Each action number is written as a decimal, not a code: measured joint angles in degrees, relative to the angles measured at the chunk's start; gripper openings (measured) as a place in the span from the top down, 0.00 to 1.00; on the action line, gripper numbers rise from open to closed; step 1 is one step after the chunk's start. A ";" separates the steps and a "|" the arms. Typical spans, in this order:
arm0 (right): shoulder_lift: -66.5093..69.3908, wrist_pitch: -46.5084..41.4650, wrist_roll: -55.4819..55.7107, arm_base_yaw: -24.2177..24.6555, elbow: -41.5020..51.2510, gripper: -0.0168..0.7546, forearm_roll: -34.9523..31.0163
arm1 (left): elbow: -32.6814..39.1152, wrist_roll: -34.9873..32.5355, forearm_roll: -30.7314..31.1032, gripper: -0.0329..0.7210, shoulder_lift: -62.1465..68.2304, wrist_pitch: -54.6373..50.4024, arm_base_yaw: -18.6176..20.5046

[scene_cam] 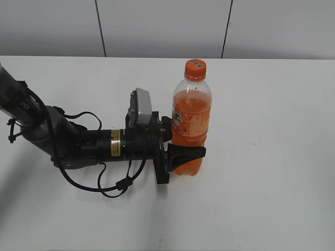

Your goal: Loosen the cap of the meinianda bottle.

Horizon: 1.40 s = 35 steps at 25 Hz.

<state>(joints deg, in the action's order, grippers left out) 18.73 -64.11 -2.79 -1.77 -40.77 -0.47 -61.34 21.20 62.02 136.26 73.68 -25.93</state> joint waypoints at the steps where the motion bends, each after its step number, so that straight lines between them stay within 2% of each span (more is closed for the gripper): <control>1: 2.97 -0.84 0.00 0.00 -2.15 0.23 -0.14 | 0.00 0.00 -0.05 0.44 0.00 0.00 0.00; 6: 17.16 -5.15 -0.06 0.00 -13.19 0.23 -5.74 | 0.00 -0.06 -0.59 0.44 0.00 0.00 0.00; 13: 39.45 -5.53 2.79 0.00 -28.29 0.23 -11.81 | 0.00 -0.06 -1.35 0.44 0.00 -0.05 -0.11; 19: 52.95 -5.53 3.65 -0.54 -35.81 0.23 -14.16 | 0.00 -0.06 -1.41 0.44 0.00 -0.05 -0.11; 27: 67.62 -5.56 5.78 -9.42 -44.12 0.23 -9.63 | 0.00 -0.11 -1.53 0.44 0.00 -0.05 -0.11; 35: 77.42 -5.56 8.11 -14.78 -49.55 0.23 -10.59 | 0.00 -0.22 -1.53 0.44 0.00 -0.05 -0.11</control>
<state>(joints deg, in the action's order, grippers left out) 96.15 -69.67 5.32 -16.54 -90.32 -11.06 -61.34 20.98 60.49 136.26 73.63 -26.04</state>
